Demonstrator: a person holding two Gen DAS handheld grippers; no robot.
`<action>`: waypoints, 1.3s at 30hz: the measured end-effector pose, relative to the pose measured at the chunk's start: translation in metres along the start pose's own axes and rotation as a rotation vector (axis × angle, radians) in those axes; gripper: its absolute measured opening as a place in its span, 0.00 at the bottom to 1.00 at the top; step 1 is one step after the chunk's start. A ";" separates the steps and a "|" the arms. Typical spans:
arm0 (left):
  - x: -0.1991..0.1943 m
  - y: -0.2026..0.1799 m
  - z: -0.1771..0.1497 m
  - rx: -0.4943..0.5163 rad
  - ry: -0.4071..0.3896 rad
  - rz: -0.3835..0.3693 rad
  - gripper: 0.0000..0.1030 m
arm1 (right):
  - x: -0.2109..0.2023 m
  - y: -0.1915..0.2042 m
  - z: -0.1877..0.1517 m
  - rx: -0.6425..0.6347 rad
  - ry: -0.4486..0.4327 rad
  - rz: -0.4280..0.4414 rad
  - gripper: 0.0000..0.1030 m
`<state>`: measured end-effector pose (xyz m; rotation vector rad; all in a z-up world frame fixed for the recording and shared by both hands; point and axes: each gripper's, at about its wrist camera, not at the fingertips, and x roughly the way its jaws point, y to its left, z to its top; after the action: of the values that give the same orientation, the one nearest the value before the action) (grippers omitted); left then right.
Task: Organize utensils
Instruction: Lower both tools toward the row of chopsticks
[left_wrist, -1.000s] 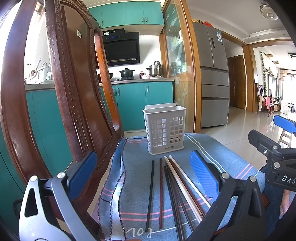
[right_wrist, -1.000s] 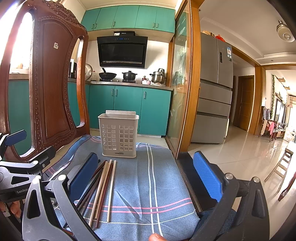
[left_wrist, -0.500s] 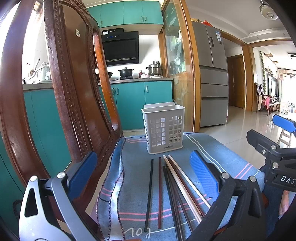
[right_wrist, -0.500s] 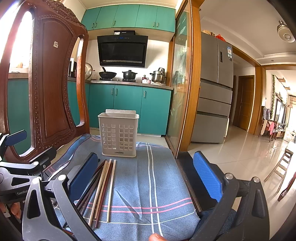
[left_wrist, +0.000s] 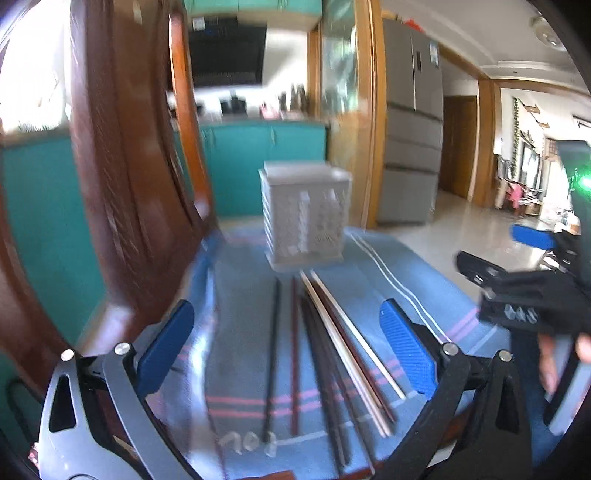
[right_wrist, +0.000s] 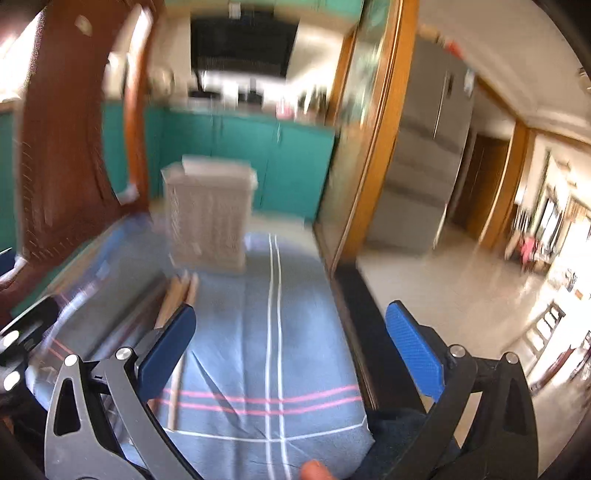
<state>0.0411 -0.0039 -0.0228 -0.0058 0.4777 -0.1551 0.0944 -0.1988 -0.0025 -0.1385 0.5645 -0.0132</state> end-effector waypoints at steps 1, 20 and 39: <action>0.004 0.000 0.000 -0.007 0.020 -0.013 0.97 | 0.010 -0.004 0.002 0.020 0.031 0.029 0.97; 0.097 0.017 -0.014 -0.074 0.328 -0.005 0.49 | 0.171 0.081 0.015 -0.096 0.411 0.310 0.29; 0.174 0.017 -0.002 0.002 0.449 0.176 0.24 | 0.144 0.088 0.012 -0.173 0.368 0.346 0.29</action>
<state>0.1954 -0.0135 -0.1046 0.0744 0.9229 0.0187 0.2201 -0.1178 -0.0810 -0.2073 0.9516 0.3533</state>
